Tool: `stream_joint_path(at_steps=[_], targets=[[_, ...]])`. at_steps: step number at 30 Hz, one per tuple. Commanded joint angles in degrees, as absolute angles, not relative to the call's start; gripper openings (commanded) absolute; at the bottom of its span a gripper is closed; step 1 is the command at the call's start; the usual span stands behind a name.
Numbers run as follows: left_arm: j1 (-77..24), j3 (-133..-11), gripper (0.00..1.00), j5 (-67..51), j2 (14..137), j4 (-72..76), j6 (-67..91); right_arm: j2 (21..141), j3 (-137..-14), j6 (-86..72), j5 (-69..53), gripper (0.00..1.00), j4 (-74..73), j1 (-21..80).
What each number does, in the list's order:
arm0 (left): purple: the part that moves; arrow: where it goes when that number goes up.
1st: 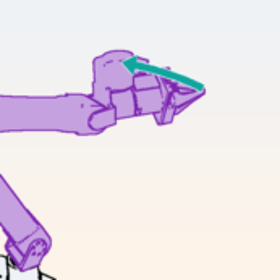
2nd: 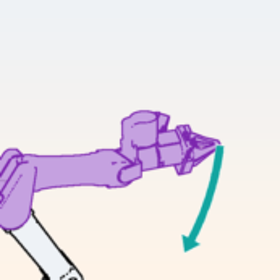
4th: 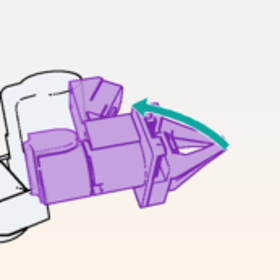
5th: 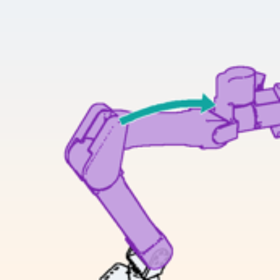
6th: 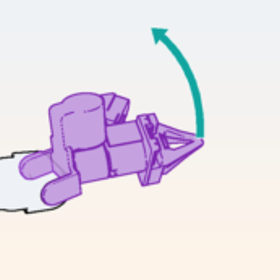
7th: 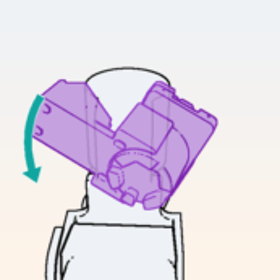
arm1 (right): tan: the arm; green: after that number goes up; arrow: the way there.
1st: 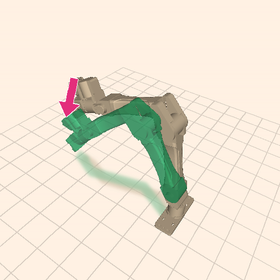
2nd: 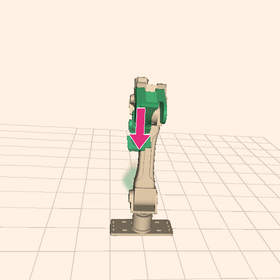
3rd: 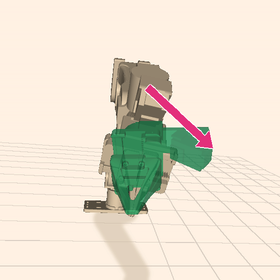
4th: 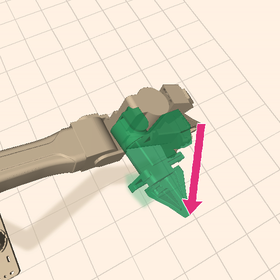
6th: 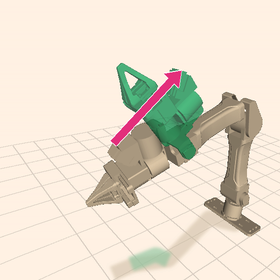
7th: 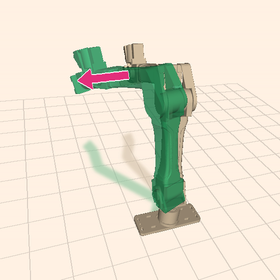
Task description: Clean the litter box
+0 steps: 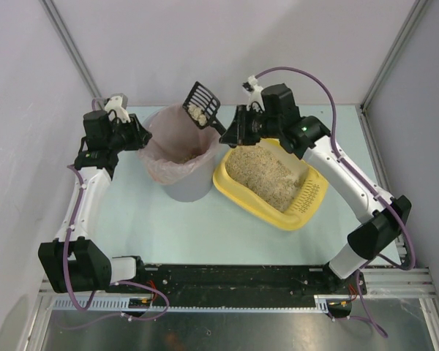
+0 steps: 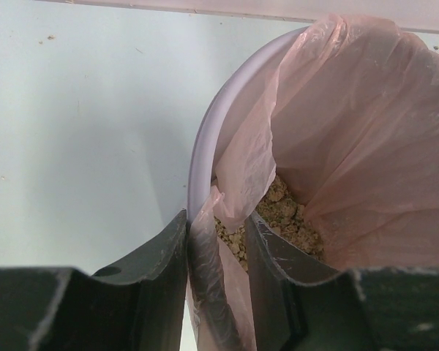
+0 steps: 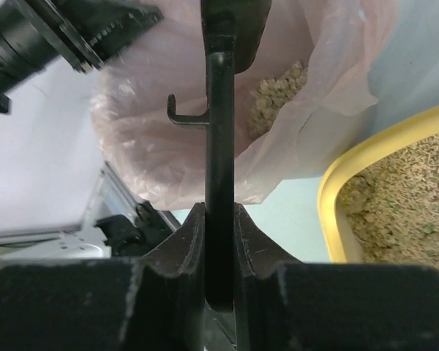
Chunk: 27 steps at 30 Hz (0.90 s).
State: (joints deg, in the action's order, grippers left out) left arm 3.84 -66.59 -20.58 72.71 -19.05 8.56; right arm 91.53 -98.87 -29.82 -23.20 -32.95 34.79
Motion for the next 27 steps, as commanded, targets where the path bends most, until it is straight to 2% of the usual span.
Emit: stream_joint_path(at_steps=[1, 15, 27], targets=[[2.9, -69.5, 0.39, -26.1, 71.8, -18.0, 9.1, 93.1, -103.5, -19.3, -15.4, 0.0, -41.8, 36.9], [2.8, -69.4, 0.39, -25.8, 72.2, -18.0, 9.2, 97.4, -112.1, -1.7, 6.9, 0.0, -51.1, 47.9], [2.8, -69.5, 0.39, -26.0, 72.1, -18.0, 9.2, 98.4, -111.1, 16.6, 28.5, 0.0, -47.1, 60.2]])
